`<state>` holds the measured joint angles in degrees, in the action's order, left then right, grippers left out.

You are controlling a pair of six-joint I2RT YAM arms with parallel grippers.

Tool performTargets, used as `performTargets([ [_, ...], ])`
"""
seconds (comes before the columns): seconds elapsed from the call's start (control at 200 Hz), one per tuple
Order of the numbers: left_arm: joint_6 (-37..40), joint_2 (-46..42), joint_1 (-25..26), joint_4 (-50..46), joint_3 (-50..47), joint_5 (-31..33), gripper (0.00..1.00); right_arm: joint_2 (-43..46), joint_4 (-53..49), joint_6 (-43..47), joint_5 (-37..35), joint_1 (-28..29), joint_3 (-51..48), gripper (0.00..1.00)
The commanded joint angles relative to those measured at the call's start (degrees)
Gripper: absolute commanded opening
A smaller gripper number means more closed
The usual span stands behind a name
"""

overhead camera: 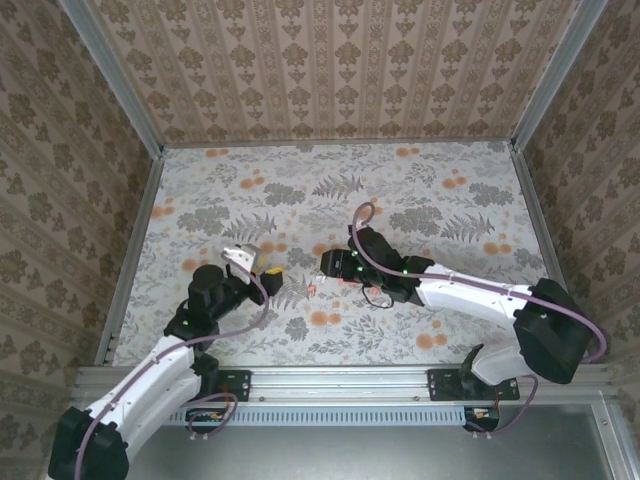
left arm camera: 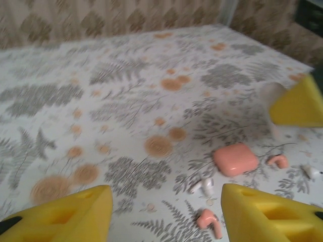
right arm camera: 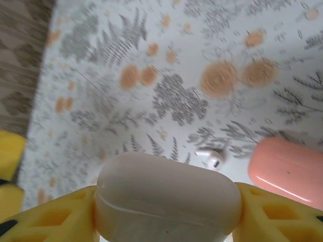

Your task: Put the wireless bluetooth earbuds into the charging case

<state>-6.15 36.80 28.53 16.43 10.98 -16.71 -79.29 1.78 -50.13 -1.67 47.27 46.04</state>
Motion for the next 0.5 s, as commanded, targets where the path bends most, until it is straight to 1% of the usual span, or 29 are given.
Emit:
performTargets([
  [0.0,6.5,-2.2,2.0,9.4,-0.8,-3.6,0.60,3.2,15.5,-0.7,2.8,-0.1,-3.1,0.59],
  [0.13,11.1,-1.8,5.6,12.6,-1.9,-6.0,0.59,3.5,21.8,-0.4,6.9,0.1,-4.2,0.59],
  [0.285,17.3,-0.9,10.7,13.1,-1.7,-4.9,0.60,2.9,27.2,-0.6,11.3,0.2,-4.5,0.59],
  [0.375,18.6,0.2,12.2,14.5,-1.6,-2.8,0.60,2.4,29.4,-1.2,13.3,0.8,-4.3,0.59],
  [0.495,18.8,1.5,12.8,16.9,-1.5,-1.8,0.59,2.1,30.9,-1.8,13.6,1.9,-4.6,0.59],
])
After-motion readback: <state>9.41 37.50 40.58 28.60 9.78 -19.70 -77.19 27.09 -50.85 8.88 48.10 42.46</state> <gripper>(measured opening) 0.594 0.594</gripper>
